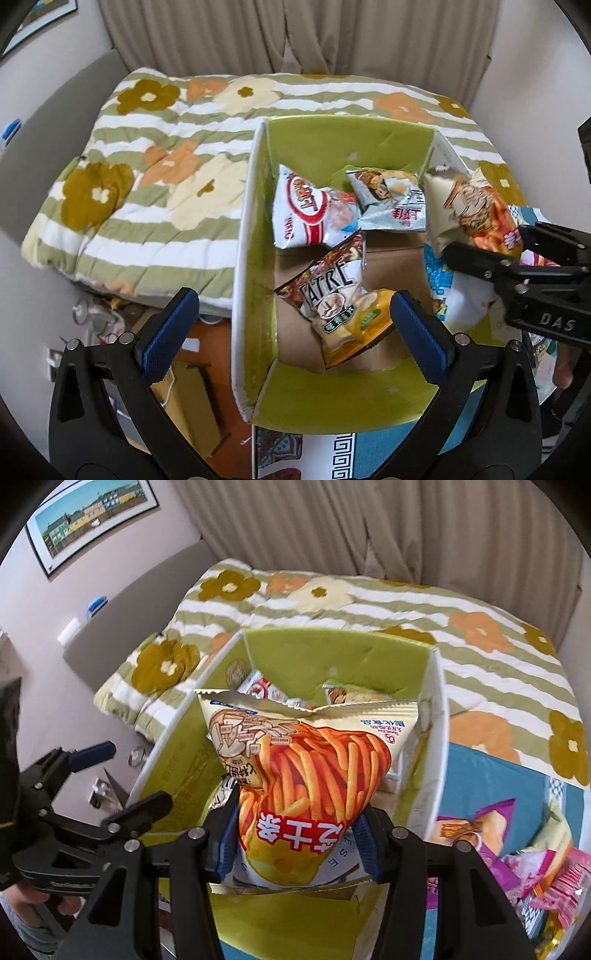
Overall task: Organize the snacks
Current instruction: 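Carry both bags into the yellow box and open both tools to release them, then withdraw both tools from the box and move toward the remaining packets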
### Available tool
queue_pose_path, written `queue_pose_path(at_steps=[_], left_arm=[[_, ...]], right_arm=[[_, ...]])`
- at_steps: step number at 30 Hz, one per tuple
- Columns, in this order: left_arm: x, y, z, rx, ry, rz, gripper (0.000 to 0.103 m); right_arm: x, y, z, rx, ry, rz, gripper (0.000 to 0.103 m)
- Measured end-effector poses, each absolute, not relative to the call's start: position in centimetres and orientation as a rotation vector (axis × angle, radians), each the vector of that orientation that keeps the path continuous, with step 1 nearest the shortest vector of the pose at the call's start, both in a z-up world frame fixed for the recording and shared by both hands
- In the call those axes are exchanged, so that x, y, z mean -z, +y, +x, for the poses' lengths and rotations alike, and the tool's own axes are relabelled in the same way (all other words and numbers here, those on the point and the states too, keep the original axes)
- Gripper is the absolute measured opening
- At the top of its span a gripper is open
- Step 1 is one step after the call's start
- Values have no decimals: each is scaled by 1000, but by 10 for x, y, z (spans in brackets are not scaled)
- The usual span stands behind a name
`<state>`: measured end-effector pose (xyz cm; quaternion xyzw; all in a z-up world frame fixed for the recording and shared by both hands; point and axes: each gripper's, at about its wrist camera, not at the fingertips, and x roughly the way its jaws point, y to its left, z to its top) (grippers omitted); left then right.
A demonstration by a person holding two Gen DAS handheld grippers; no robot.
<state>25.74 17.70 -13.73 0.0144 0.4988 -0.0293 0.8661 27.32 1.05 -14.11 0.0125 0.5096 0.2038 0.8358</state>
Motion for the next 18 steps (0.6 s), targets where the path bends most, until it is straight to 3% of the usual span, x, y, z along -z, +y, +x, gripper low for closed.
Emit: queue_pose_path(at_steps=[2,5,7,18], left_arm=[[138,180,256,52,1049,27,102],[138,187,255,41,1048,7,102],[138,191,253,34,1049,-4,102],[124,193,238,39,1013,2,102]], right_arm=[[146,13,274,-445,1087,12,53],[149,16,270,-451,1078,-27,89],[148,15,267,-439,1052,-37,101],[131,5,248,-391,1007,-14,102]])
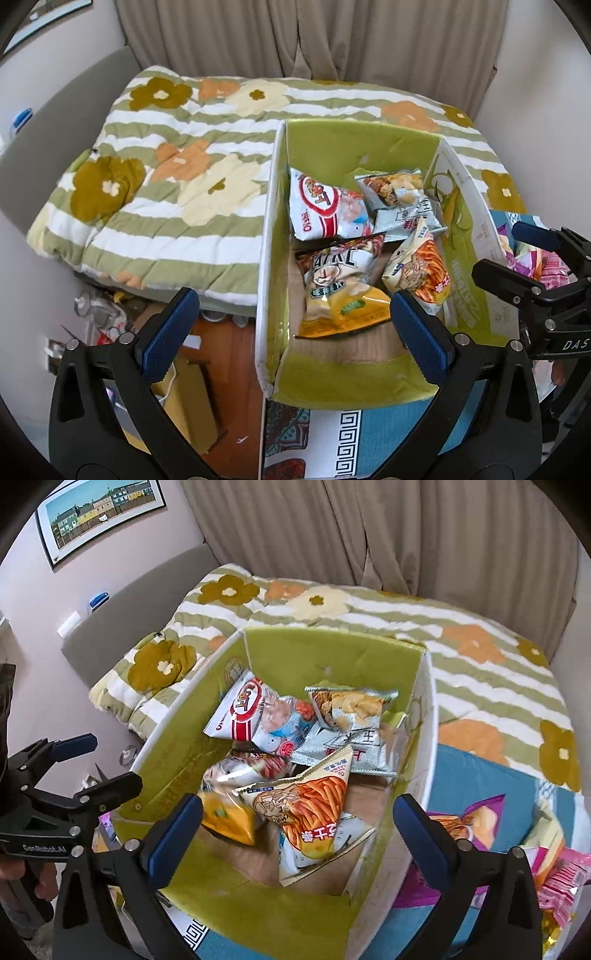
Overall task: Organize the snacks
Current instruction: 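Withdraw both tools from the box and move toward the remaining packets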
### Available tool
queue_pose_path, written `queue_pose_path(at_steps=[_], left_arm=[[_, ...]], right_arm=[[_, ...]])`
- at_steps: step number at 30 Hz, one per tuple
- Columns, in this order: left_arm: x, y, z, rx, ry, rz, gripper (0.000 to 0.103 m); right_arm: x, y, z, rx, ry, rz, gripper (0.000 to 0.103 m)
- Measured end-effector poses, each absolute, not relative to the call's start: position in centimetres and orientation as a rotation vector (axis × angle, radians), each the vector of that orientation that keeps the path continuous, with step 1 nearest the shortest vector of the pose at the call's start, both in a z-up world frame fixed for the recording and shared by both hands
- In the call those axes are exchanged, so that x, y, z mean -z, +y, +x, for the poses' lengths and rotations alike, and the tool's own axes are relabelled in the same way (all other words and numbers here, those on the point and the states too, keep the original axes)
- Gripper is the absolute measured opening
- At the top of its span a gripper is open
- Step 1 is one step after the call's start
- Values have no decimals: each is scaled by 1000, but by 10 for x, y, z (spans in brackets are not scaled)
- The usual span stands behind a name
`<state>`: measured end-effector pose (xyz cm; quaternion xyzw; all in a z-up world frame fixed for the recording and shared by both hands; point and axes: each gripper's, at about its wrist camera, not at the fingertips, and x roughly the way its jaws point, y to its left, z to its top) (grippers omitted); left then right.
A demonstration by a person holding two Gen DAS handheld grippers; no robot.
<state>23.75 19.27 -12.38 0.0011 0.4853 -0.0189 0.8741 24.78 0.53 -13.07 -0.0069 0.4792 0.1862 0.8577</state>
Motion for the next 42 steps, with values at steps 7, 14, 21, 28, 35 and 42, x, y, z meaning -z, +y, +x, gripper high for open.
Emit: queue_pose_path(at_steps=[7,14,21,28,35,42], left_arm=[[100,195,220,64,966,1,103],[70,191,200,95,896,16,103],[42,174,171,104,820,30,102],[22,134,127,103,738,5,103],[32,65,91,138,770,-18,103],[49,-8,65,174,787,-40,102]], right_arm=[[102,0,230,-336,948,9,103],[66,-1,204,-253,865,25,103],[33,-19,170,-176,776,58,103],[14,-59,119,-141,683,61,103],[14,-131,64,-81,632,76,103],[22,-206,26,5,623,82,103]])
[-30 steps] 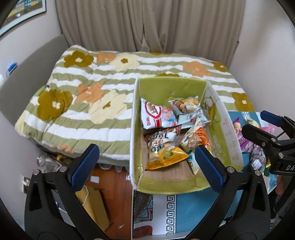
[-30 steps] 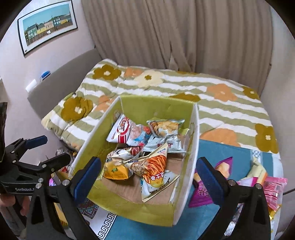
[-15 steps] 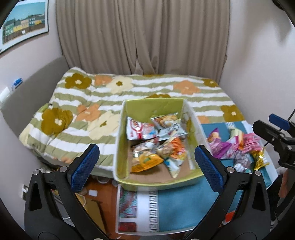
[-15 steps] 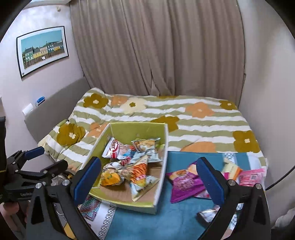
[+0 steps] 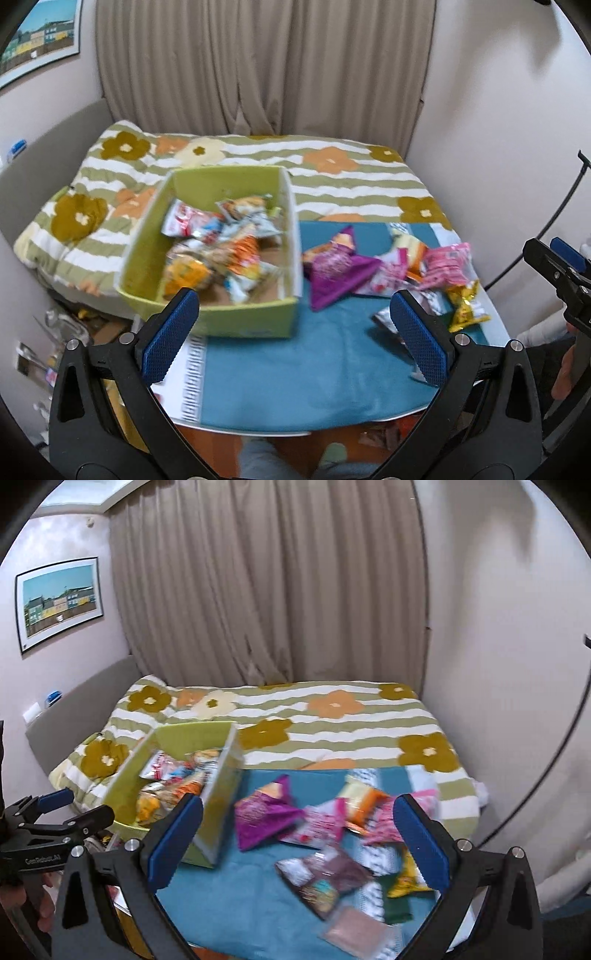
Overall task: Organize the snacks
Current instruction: 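Withdraw both tools from the box and move toward the remaining packets, then grasp the brown packet with the left tool while the right tool grasps the gold packet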
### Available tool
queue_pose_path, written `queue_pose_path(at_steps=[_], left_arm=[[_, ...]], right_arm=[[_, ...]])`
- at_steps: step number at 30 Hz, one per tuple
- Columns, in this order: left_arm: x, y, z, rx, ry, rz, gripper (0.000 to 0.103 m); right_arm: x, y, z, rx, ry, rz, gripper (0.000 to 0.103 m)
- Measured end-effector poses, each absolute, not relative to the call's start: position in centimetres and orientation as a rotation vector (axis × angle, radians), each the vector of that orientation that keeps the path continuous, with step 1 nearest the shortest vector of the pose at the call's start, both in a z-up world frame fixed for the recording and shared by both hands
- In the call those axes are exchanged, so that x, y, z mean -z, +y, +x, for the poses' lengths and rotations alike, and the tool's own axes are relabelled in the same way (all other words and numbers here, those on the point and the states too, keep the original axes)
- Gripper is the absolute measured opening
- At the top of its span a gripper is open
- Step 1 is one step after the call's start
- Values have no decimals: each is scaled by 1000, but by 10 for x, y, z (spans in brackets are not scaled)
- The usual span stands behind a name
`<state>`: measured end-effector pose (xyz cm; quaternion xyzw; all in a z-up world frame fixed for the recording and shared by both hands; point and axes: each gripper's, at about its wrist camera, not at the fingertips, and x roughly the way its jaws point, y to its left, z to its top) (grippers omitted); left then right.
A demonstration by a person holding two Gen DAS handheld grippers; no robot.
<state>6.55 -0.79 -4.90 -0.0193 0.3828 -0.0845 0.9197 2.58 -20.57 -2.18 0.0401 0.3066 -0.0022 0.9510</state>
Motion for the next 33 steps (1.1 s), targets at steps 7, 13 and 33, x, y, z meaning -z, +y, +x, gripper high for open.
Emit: queue_pose_path(at_steps=[7,13,33], left_arm=[[78,-77,62,248,824,-9,103],[111,-132,78,328,851,97,102],[233,-249,127,599,939,560,102]], right_arm=[[44,-271,9,90,668,78,103],[75,-314,8,146,730,102,103],[173,-358,43,279,865,192,102]])
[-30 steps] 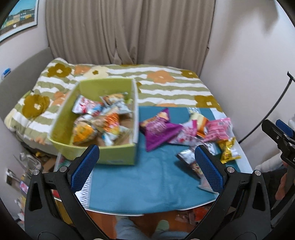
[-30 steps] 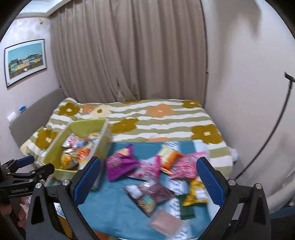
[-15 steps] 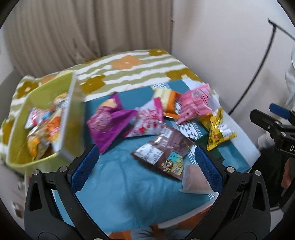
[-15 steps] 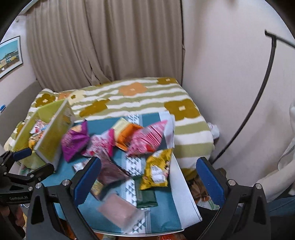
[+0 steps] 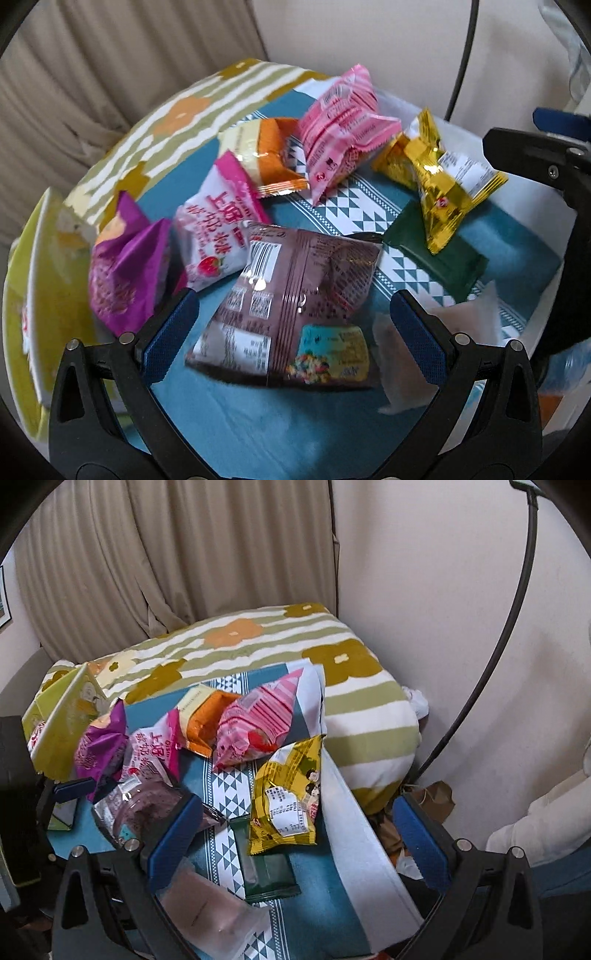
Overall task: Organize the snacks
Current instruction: 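Grasp the brown packet with the left tool while the right tool grasps the gold packet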
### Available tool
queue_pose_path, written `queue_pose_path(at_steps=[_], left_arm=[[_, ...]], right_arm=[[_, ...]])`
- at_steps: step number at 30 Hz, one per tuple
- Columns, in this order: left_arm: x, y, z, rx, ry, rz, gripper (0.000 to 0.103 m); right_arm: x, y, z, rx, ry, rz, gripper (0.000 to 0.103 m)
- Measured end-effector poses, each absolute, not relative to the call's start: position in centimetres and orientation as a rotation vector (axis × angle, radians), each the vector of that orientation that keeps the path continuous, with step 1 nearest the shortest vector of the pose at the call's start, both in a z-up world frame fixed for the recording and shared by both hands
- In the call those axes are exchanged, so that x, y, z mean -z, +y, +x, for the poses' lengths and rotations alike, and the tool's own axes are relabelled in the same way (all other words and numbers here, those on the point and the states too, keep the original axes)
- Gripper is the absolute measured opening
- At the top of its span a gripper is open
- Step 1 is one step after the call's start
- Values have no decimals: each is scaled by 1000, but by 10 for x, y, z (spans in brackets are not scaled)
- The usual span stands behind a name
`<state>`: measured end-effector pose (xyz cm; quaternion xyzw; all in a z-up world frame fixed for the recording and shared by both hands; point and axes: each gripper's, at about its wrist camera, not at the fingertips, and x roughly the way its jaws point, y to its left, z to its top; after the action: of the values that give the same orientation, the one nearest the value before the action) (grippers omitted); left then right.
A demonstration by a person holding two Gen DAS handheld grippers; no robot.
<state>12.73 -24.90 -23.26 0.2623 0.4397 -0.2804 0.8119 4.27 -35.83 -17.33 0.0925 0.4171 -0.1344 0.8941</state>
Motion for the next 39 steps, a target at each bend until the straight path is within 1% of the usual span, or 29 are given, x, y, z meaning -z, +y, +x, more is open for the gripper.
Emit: queue_pose_path(at_steps=[7,9,10,12,13,15,18,21,22,24,26,31,33,36,39], left_arm=[[258,-254,147,634,1001,594,102],[264,-254,154,650,1021,581,102],[266,-254,156,655,1029,575,101],[271,-254,160,675,1050,569,90],[274,-255,161,681,1061,571,79],[277,-255,162,692,1064,581,79],[279,-253,163,707,1062,577,77],[279,-250,166,714,1073,560,74],[279,-249,167,714,1075,555,73],[279,-248,170,711,1079,550,73],[280,-247,172,709,1080,547,73],[280,-244,175,703,1081,538,72],[280,-242,174,700,1081,537,72],[277,-240,175,690,1079,528,69],[274,-237,174,679,1082,514,66]], right_arm=[[192,-351,63,309,891,156,102],[198,-348,70,314,897,143,97],[201,-347,73,319,902,131,97],[209,-343,79,323,911,105,92],[212,-343,82,323,917,101,90],[218,-342,86,324,929,102,88],[224,-341,92,331,940,98,87],[229,-340,97,338,951,87,85],[230,-341,98,338,956,88,84],[234,-340,101,335,970,86,74],[240,-340,105,336,988,74,71],[252,-341,111,351,1037,43,55],[254,-342,110,360,1044,39,51],[253,-343,108,361,1046,39,48],[249,-343,103,357,1039,40,47]])
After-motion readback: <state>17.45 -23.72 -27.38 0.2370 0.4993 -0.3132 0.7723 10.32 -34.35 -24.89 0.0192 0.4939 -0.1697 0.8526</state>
